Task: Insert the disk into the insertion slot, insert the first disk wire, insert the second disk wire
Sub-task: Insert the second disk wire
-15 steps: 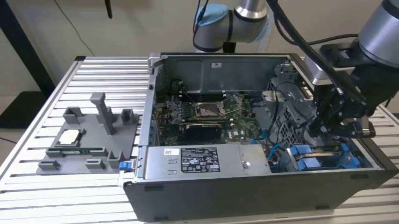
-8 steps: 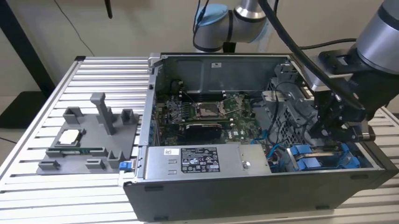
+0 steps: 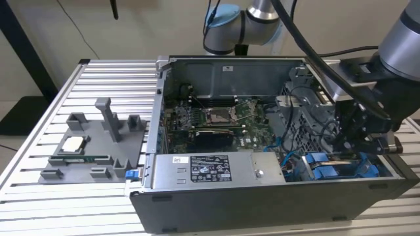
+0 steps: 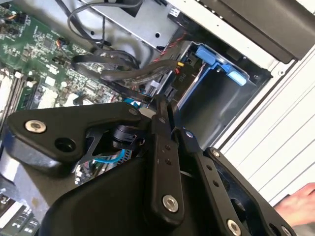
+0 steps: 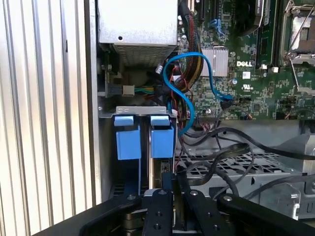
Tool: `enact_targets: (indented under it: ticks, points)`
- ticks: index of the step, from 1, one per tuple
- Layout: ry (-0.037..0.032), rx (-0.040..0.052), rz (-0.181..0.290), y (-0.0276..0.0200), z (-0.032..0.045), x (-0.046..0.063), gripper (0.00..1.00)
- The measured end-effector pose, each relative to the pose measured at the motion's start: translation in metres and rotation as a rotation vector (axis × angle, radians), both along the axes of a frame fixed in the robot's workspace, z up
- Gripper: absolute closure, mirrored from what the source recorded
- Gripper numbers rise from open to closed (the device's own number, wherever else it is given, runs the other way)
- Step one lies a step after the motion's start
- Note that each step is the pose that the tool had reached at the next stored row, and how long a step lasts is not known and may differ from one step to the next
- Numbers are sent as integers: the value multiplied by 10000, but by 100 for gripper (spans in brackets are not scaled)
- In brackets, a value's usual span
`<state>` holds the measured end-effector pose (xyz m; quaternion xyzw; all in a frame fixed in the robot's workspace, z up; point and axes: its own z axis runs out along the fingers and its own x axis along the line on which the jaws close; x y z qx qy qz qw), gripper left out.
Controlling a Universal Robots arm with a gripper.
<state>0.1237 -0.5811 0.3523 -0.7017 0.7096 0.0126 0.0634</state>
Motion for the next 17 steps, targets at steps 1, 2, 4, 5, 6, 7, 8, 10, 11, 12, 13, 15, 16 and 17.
enact_targets:
  ticks: [1, 2, 4, 5, 6, 7, 8, 10, 11, 12, 13, 15, 16, 17]
  points:
    - [-18, -67, -6, 0, -5, 3, 84]
    - [-32, -97, -7, 0, -14, 5, 84]
    - [-36, -104, -8, 0, -23, 17, 84]
    - [-37, -106, -10, 0, -26, 24, 84]
    - [-37, -105, -9, 0, -28, 29, 84]
    - [-37, -103, -9, 0, -30, 34, 84]
    - [-37, -99, -9, 0, -35, 39, 84]
    - [-37, -95, -11, 1, -45, 42, 84]
    - [-37, -90, -10, 0, -49, 44, 84]
    - [-37, -80, -9, 1, -52, 45, 84]
    - [-37, -53, -10, 2, -57, 45, 84]
    - [-37, 5, -9, 6, -66, 50, 84]
    - [-37, 27, -9, 8, -71, 53, 84]
    - [-36, 43, -8, 9, -76, 63, 84]
